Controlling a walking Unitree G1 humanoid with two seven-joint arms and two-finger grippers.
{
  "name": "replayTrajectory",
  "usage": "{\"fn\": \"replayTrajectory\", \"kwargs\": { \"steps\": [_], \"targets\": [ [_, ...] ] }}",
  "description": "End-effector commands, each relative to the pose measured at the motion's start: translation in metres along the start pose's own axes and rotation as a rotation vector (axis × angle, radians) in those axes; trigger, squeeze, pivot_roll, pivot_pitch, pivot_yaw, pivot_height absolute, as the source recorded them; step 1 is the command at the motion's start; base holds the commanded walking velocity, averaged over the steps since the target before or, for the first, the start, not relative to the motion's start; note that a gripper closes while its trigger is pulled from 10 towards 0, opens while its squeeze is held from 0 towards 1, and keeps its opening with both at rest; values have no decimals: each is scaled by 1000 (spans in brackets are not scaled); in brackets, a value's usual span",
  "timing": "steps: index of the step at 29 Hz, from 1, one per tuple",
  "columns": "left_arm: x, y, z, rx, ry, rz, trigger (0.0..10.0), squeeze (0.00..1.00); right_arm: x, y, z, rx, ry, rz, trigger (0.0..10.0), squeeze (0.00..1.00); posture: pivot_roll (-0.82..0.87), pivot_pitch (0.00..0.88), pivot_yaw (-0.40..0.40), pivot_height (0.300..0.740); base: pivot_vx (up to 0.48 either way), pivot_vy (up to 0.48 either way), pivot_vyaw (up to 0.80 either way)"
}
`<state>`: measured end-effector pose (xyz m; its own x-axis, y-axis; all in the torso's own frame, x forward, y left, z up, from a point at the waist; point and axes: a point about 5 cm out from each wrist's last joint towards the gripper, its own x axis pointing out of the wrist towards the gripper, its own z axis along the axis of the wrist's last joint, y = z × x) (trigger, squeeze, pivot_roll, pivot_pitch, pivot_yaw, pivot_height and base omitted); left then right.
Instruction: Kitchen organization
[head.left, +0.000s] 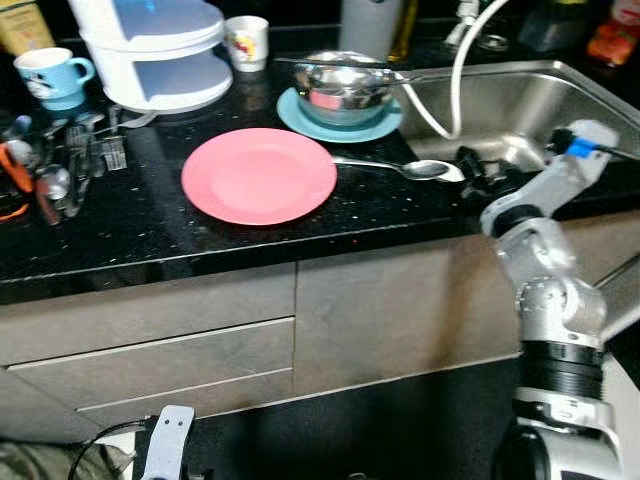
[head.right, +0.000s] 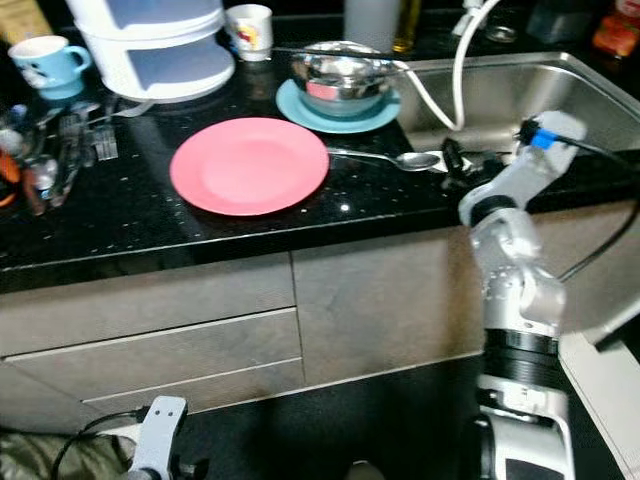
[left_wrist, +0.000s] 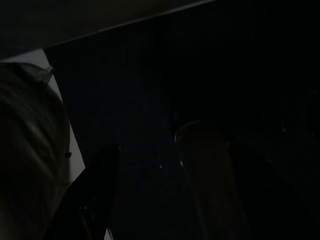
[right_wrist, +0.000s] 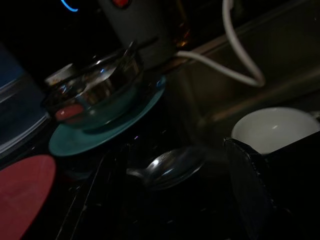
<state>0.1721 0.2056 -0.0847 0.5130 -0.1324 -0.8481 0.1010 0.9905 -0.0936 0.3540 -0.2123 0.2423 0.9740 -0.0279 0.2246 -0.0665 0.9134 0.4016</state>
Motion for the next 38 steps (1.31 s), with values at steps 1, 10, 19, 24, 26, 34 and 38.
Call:
{"fn": "replayTrajectory", "kwargs": {
  "steps": [1,10,19,24,26,34,38],
  "targets": [
    [-1,2,-7,5,26,0,10000,0,1,-3,-2,31,15,-37,10000,0,-20,103,21,740,0,0,0],
    [-2,1,-11,4,33,-4,10000,0,18,6,14,42,-83,-64,10000,180,-4,135,4,740,0,0,0],
    [-4,3,-17,4,46,-3,10000,0,26,6,1,93,-25,-117,10000,329,12,165,2,740,0,0,0],
    [-4,4,-18,9,49,-7,10000,0,31,3,-3,80,6,-172,10000,0,16,176,5,740,0,0,0],
    [-4,4,-18,9,49,-8,10000,0,32,3,-7,75,34,-186,10000,0,14,178,6,740,0,0,0],
    [-4,4,-17,11,49,-10,10000,0,33,2,-13,43,128,-257,10000,0,9,187,9,740,0,0,0],
    [-4,4,-16,10,48,-12,10000,0,37,10,-12,90,169,-235,10000,0,-2,188,3,740,0,0,0]
  ]
}}
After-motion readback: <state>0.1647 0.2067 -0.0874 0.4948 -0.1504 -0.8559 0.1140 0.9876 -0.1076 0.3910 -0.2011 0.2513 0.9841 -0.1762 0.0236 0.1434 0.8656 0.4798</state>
